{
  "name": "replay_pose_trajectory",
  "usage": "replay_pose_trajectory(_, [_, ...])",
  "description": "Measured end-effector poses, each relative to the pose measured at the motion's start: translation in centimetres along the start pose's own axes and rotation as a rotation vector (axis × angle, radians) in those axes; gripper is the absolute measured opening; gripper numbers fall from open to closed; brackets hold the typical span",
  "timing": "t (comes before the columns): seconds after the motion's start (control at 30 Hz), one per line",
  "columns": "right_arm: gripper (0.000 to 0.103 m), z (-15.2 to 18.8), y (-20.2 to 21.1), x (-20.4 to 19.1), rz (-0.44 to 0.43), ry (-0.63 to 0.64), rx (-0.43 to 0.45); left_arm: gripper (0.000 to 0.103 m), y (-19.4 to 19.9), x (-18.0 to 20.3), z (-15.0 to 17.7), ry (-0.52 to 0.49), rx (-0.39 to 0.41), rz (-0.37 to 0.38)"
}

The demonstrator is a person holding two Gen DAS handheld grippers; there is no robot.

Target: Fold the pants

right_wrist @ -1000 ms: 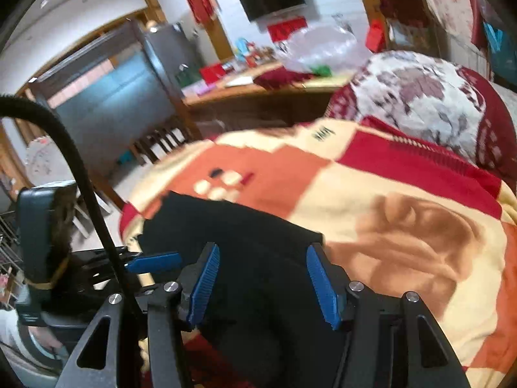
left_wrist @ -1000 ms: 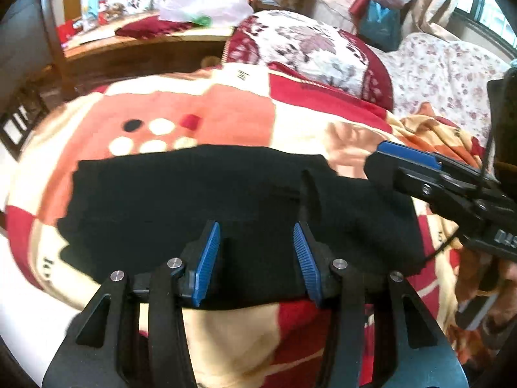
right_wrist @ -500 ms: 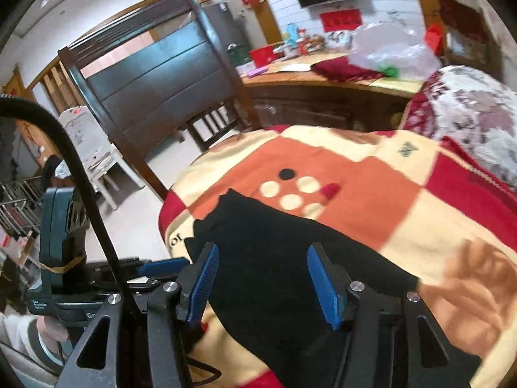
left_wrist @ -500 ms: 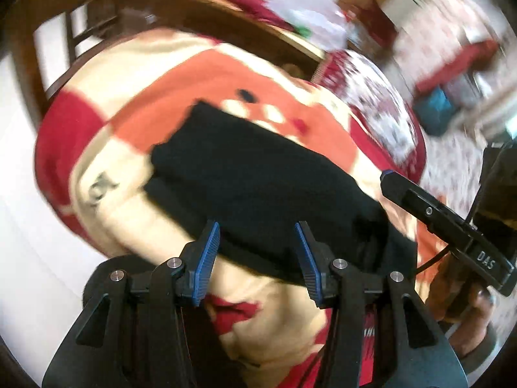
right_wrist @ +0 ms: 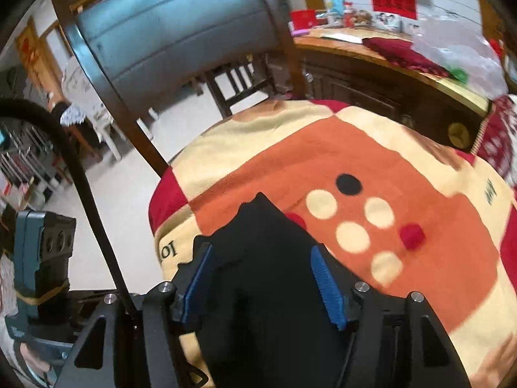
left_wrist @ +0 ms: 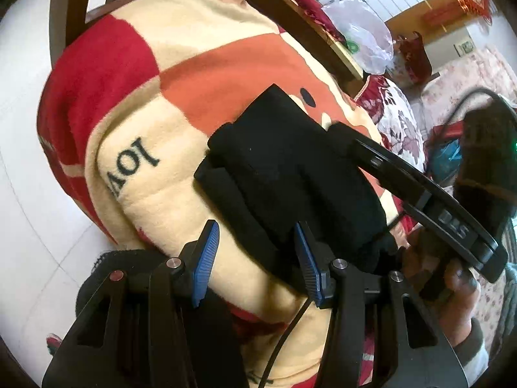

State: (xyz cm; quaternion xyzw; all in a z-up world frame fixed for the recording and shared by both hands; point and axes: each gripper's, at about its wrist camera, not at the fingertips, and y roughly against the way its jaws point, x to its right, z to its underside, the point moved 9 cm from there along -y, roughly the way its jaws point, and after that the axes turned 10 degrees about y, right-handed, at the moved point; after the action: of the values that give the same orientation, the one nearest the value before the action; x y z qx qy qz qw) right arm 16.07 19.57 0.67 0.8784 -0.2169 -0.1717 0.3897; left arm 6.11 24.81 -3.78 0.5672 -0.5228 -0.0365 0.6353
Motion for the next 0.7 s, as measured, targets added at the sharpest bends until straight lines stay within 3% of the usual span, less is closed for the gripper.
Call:
replay_pose_trajectory(0.33, [0.06,-1.2,-5.3,0.3,-0.032,0.052,-0.093,0.048,-0.5,0.5,-1.0,0.004,0.011,0.012])
replay_pose_trajectory(0.7, [0.056,-0.9,-6.1,0.5,-0.039,0.061,-0.106,0.048,-0.8,0.9,-1.1,-0.043,0.031,-0.035])
